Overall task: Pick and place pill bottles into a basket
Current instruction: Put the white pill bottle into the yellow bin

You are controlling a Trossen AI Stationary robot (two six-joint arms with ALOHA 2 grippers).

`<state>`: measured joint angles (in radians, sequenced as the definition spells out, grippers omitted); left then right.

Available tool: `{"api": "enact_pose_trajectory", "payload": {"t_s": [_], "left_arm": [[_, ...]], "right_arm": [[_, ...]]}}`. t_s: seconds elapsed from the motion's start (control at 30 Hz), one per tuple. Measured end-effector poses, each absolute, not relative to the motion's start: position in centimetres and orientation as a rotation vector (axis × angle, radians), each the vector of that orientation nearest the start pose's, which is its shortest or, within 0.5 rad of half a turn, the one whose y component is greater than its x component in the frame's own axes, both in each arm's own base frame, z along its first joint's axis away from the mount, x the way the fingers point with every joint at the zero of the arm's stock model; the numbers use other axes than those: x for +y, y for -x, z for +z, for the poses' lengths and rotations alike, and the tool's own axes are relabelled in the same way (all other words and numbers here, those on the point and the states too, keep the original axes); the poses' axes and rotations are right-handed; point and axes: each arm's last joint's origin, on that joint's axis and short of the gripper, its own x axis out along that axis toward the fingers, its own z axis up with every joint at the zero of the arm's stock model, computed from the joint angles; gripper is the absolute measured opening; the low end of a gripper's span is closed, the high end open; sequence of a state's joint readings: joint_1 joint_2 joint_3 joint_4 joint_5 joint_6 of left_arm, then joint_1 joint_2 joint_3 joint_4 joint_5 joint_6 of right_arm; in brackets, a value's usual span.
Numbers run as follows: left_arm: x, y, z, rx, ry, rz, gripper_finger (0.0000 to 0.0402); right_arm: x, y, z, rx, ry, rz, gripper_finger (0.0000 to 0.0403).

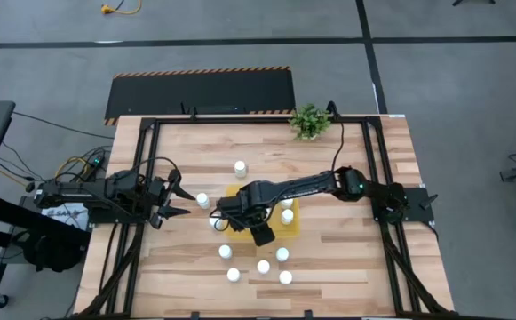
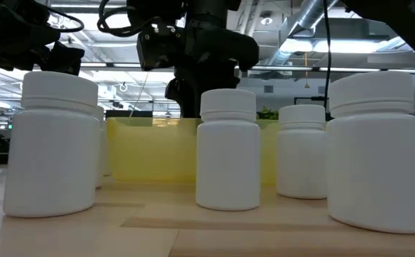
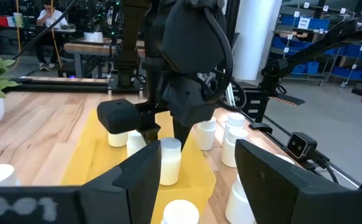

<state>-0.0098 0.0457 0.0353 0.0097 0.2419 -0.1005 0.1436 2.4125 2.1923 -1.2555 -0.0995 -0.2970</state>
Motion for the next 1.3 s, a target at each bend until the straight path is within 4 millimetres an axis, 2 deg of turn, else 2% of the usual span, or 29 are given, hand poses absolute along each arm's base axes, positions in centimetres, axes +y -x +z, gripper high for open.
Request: {"api": "enact_pose_trajectory", "payload": {"t_s": [0.23, 0.43, 0.7, 0.93, 1.13, 1.3], "left_arm": [[-0.8, -9.8, 17.3, 0.013, 0.100, -0.251, 0.0194], [-0.8, -9.8, 17.3, 0.013, 0.100, -0.251, 0.0194], [-0.8, -9.8, 17.3, 0.013, 0.100, -0.251, 0.0194], [-0.8, -9.8, 17.3, 0.014, 0.115, -0.256, 0.0194], [-0.8, -9.8, 17.3, 0.015, 0.135, -0.259, 0.0194], [-0.8, -9.8, 17.4, 0.012, 0.142, -0.259, 0.0194]], "right_arm": [[7.2, -47.3, 18.9, 1.443, 0.266, 0.410, 0.0236], [7.1, -47.3, 20.3, 1.435, 0.268, 0.408, 0.0242], [6.9, -46.6, 23.0, 1.465, 0.308, 0.377, 0.0242], [6.1, -44.6, 27.1, 1.458, 0.293, 0.281, 0.0242], [5.5, -41.8, 31.9, 1.405, 0.279, 0.183, 0.0242], [5.1, -39.3, 36.3, 1.294, 0.239, 0.104, 0.0242]]}}
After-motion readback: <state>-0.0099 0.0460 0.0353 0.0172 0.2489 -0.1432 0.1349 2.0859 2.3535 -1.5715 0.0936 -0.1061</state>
